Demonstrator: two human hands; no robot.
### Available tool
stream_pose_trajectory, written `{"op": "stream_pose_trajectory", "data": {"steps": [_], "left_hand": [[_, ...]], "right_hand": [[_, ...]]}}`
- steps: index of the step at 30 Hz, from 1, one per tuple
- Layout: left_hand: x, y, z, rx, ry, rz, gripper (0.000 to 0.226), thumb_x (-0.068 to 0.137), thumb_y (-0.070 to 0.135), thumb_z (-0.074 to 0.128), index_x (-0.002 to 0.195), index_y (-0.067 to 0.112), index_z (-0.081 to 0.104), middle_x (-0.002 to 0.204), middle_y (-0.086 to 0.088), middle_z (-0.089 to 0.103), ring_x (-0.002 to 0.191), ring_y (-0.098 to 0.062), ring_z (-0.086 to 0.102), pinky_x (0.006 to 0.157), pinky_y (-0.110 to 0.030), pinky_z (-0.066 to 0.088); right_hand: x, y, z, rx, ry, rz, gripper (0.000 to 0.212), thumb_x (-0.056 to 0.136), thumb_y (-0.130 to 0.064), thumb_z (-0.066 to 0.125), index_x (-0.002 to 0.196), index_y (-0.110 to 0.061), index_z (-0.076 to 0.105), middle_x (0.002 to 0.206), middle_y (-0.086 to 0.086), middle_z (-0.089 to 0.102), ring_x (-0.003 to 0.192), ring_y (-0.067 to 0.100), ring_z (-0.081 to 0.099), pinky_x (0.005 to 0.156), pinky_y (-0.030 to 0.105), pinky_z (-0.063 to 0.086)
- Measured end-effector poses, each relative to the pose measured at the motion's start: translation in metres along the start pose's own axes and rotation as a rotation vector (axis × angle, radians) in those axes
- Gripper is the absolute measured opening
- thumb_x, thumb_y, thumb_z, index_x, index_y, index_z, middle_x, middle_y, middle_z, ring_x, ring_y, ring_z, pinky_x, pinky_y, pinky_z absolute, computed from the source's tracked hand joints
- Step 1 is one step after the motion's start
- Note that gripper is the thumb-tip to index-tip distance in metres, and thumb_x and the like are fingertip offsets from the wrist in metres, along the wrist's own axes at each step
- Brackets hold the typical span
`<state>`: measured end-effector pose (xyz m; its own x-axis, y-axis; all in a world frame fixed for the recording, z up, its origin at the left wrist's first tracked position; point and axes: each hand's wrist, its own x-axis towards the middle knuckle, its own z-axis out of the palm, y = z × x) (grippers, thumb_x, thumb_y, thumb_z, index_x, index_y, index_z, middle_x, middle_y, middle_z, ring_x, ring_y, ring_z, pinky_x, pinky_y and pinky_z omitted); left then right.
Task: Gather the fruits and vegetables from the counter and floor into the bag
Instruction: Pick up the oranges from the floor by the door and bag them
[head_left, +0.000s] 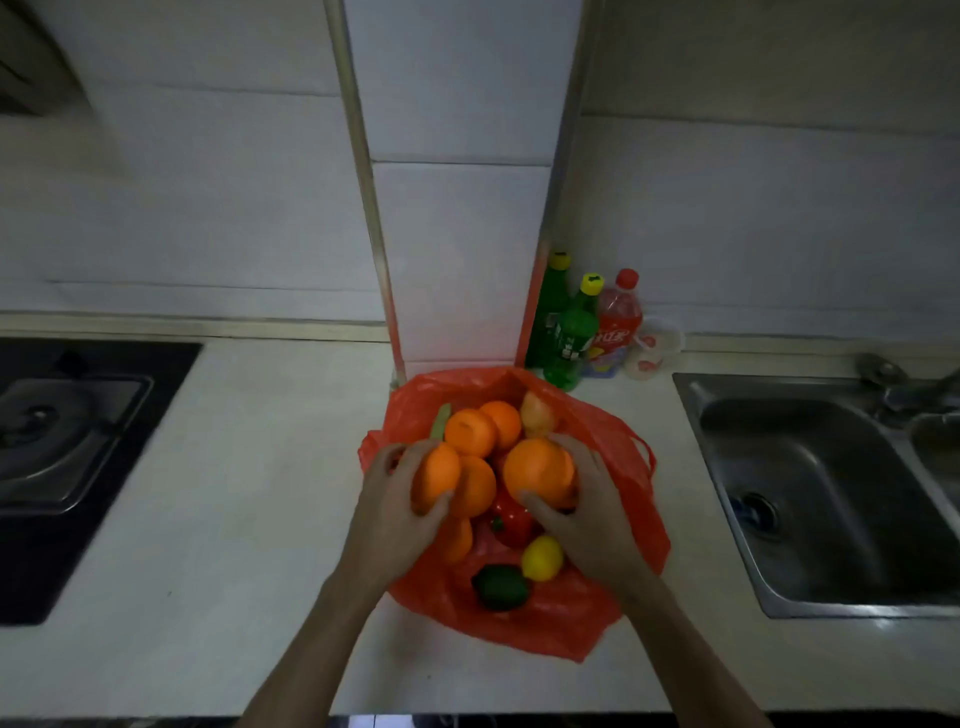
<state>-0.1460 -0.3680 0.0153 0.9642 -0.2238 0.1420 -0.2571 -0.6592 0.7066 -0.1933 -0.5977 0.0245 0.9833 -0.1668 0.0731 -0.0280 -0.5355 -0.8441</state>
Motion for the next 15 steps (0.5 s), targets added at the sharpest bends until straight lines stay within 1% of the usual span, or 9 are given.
{"op": "stream_pose_trajectory", "data": {"steps": [1, 2, 3, 5, 7, 11, 15], "left_hand": [[0.007, 0.000, 0.004, 0.002, 0.011, -0.020, 0.055, 0.079, 0.044, 0.063, 0.130, 0.036, 0.045, 0.128, 0.001, 0.049, 0.116, -0.016, 0.048, 0.093, -0.031, 0.044], [0.013, -0.001, 0.007, 0.001, 0.025, -0.045, 0.055, 0.080, 0.042, 0.064, 0.131, 0.037, 0.044, 0.128, 0.000, 0.049, 0.116, -0.018, 0.048, 0.093, -0.032, 0.044], [0.019, -0.002, 0.009, -0.001, 0.039, -0.076, 0.056, 0.080, 0.041, 0.065, 0.132, 0.037, 0.043, 0.128, -0.002, 0.048, 0.116, -0.020, 0.049, 0.093, -0.035, 0.045], [0.029, -0.006, 0.014, 0.000, 0.052, -0.149, 0.058, 0.082, 0.038, 0.067, 0.133, 0.037, 0.040, 0.129, -0.006, 0.046, 0.115, -0.025, 0.050, 0.092, -0.041, 0.048], [0.036, -0.010, 0.019, 0.019, 0.047, -0.187, 0.058, 0.083, 0.039, 0.066, 0.134, 0.036, 0.038, 0.131, -0.007, 0.045, 0.116, -0.027, 0.049, 0.090, -0.041, 0.049], [0.043, -0.017, 0.026, 0.075, 0.013, -0.221, 0.057, 0.083, 0.039, 0.064, 0.134, 0.031, 0.039, 0.133, -0.008, 0.044, 0.118, -0.028, 0.048, 0.088, -0.037, 0.045], [0.045, -0.021, 0.028, 0.157, -0.028, -0.260, 0.060, 0.083, 0.037, 0.064, 0.137, 0.029, 0.038, 0.140, -0.009, 0.041, 0.123, -0.031, 0.045, 0.092, -0.043, 0.044]], "right_hand": [[0.011, 0.001, 0.001, -0.004, -0.024, 0.000, 0.066, 0.078, -0.039, 0.075, 0.133, -0.039, 0.040, 0.130, -0.007, 0.045, 0.117, 0.007, 0.046, 0.091, 0.015, 0.039], [0.022, 0.002, 0.003, -0.006, -0.049, 0.004, 0.066, 0.079, -0.039, 0.074, 0.134, -0.039, 0.039, 0.131, -0.007, 0.044, 0.117, 0.007, 0.045, 0.090, 0.014, 0.038], [0.031, 0.004, 0.005, -0.012, -0.069, 0.005, 0.066, 0.080, -0.040, 0.073, 0.136, -0.039, 0.038, 0.133, -0.006, 0.043, 0.118, 0.008, 0.044, 0.092, 0.017, 0.039], [0.047, 0.011, 0.009, -0.039, -0.104, -0.001, 0.068, 0.080, -0.042, 0.072, 0.138, -0.038, 0.036, 0.136, -0.004, 0.042, 0.124, 0.013, 0.042, 0.100, 0.032, 0.040], [0.059, 0.017, 0.012, -0.059, -0.145, 0.003, 0.069, 0.081, -0.044, 0.070, 0.140, -0.037, 0.033, 0.139, -0.003, 0.040, 0.126, 0.016, 0.040, 0.104, 0.039, 0.039], [0.076, 0.024, 0.017, -0.107, -0.175, -0.004, 0.070, 0.081, -0.044, 0.067, 0.140, -0.036, 0.032, 0.137, 0.000, 0.040, 0.125, 0.022, 0.042, 0.104, 0.045, 0.039], [0.086, 0.026, 0.020, -0.205, -0.201, -0.018, 0.071, 0.081, -0.042, 0.066, 0.143, -0.035, 0.030, 0.138, 0.004, 0.037, 0.125, 0.028, 0.040, 0.104, 0.045, 0.037]]}}
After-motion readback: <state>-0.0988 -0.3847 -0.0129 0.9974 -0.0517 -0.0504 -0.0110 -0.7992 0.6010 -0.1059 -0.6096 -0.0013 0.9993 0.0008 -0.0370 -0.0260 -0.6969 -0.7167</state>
